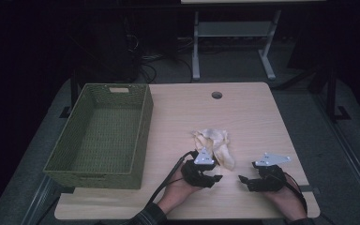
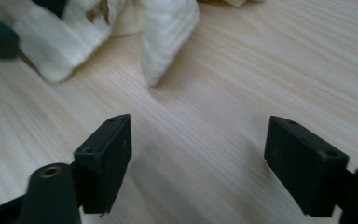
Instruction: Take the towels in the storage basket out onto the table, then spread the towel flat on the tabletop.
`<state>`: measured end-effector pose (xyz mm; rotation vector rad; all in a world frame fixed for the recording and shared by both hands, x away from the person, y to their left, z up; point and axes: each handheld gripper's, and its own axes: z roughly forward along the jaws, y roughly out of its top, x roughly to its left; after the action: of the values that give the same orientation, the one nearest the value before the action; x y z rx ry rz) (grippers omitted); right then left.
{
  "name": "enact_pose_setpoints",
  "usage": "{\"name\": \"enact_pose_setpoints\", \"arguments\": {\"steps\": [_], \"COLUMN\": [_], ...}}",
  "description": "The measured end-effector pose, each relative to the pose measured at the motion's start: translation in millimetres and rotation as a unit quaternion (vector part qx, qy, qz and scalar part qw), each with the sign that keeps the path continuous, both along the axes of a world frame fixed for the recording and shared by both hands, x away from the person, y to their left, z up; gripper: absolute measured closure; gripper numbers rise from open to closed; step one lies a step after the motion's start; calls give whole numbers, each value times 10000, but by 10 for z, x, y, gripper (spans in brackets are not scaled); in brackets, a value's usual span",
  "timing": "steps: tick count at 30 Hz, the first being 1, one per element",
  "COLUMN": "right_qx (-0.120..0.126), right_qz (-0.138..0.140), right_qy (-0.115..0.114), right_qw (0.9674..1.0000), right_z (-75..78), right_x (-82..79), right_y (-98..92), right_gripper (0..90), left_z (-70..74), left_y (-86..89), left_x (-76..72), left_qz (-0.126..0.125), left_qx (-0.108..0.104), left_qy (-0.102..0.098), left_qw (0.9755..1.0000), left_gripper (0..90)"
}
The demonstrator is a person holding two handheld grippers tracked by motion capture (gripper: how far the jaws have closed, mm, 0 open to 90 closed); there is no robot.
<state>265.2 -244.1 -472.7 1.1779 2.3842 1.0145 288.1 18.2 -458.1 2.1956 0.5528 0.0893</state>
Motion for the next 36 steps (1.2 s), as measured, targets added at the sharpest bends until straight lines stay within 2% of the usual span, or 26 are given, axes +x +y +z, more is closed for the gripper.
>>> {"name": "enact_pose_setpoints", "arguments": {"steps": [1,3,4,5,6,8,9,11,12,13,16,19,20,23,24,25,26,27,30,31,34,35,36], "right_qx": [71,206,206,315,348,376,413,399,399,388,414,455,452,480,480,471,471,489,473,487,501,459,459], "right_qz": [6,48,48,89,131,160,231,254,254,297,302,352,352,353,353,344,344,321,307,281,255,221,221], "right_qy": [0,26,26,12,-12,-9,32,91,91,93,149,154,145,117,117,61,61,41,30,-13,-77,-92,-92], "right_qw": [10000,9998,9998,9995,9993,9992,9989,9988,9988,9988,9986,9982,9982,9982,9982,9983,9983,9983,9984,9984,9984,9987,9987], "right_z": [8,33,33,60,71,79,79,68,68,55,47,27,23,31,31,53,53,81,112,151,173,191,191], "right_x": [7,11,11,26,38,52,89,122,122,157,189,236,242,258,258,255,255,252,249,242,241,240,240], "right_y": [14,23,23,48,61,79,115,160,160,192,230,265,265,257,257,242,242,217,194,164,131,97,97], "right_gripper": [269,333,333,391,412,424,449,474,474,507,548,673,703,828,828,861,861,867,870,871,872,872,872], "left_z": [-49,-82,-82,-112,-135,-146,-150,-152,-153,-151,-151,-147,-134,-55,-55,-2,-2,71,135,197,255,296,296], "left_y": [-31,-57,-57,-74,-87,-85,-92,-90,-82,-71,-51,-10,2,39,39,79,79,155,233,313,396,467,467], "left_x": [-6,-20,-20,-33,-44,-45,-62,-63,-58,-42,-6,55,63,73,73,85,85,110,140,168,196,223,223], "left_qz": [-45,-60,-60,-89,-38,-63,-20,-3,19,78,167,242,254,333,333,394,394,499,602,718,822,924,924], "left_qx": [81,113,113,229,243,292,334,349,373,390,379,206,145,-83,-83,-200,-200,-329,-430,-541,-590,-650,-650], "left_qy": [19,47,47,-9,-17,-47,-191,-242,-277,-283,-250,10,36,-9,-9,-33,-33,-55,-93,-143,-194,-231,-231], "left_qw": [10000,9999,9999,9997,9997,9995,9993,9991,9989,9988,9988,9995,9996,9994,9994,9990,9990,9982,9972,9958,9947,9933,9933], "left_gripper": [509,509,509,509,509,523,542,598,598,672,814,851,853,855,855,855,856,856,857,858,858,858,858]}}
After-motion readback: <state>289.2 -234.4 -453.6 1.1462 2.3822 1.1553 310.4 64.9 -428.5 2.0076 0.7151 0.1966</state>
